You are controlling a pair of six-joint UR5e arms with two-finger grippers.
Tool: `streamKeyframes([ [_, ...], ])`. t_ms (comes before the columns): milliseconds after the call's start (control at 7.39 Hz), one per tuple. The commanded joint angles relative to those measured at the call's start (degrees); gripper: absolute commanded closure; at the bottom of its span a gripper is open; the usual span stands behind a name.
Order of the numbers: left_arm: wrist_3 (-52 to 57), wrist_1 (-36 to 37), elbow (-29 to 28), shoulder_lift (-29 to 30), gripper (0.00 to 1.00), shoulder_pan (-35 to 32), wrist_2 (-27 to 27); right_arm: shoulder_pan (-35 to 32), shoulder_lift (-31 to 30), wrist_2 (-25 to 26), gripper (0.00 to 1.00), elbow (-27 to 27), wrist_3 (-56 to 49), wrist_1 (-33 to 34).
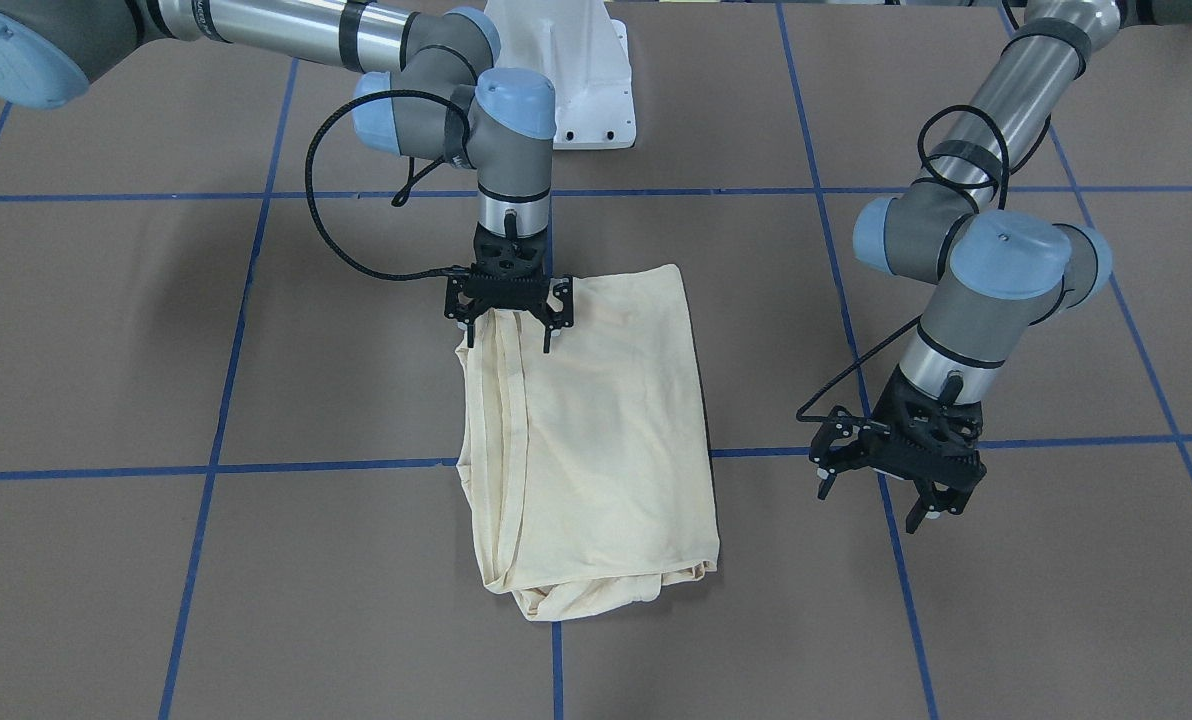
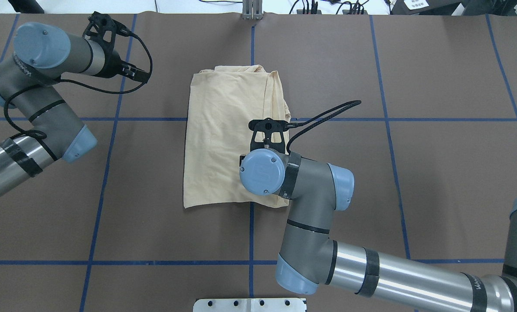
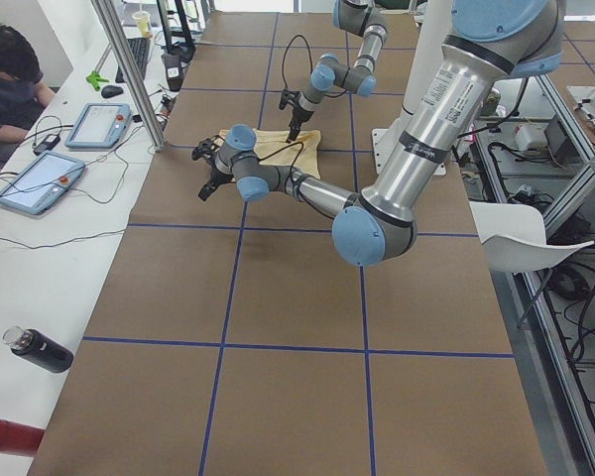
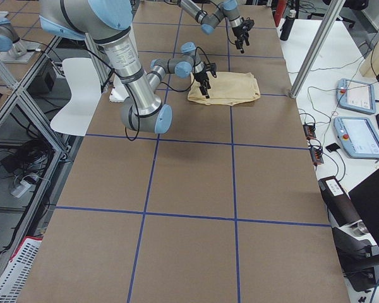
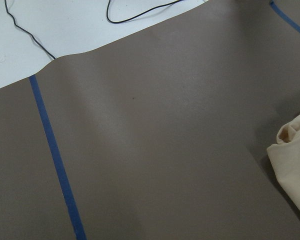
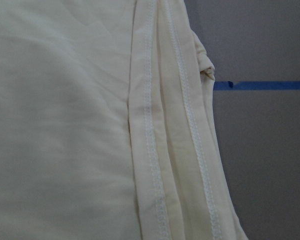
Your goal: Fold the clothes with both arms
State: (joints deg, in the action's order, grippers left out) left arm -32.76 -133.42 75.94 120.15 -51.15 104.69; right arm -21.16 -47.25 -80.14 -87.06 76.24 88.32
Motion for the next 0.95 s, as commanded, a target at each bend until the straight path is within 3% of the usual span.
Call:
streamKeyframes([
  [0, 0.06, 0.00, -0.09, 0.00, 0.00, 0.00, -0.01, -0.28, 0.14, -2.99, 0.00, -0.57, -6.61, 3.69],
  [271, 0.06, 0.00, -0.18, 0.00, 0.00, 0.00, -0.10, -0.28, -0.82, -4.40, 0.00, -3.90, -7.33, 7.73],
  [812, -0.03, 0.00, -0.18, 0.00, 0.00, 0.00, -0.10, -0.11, -0.74, -4.23, 0.00, -4.00, -8.30, 10.39],
])
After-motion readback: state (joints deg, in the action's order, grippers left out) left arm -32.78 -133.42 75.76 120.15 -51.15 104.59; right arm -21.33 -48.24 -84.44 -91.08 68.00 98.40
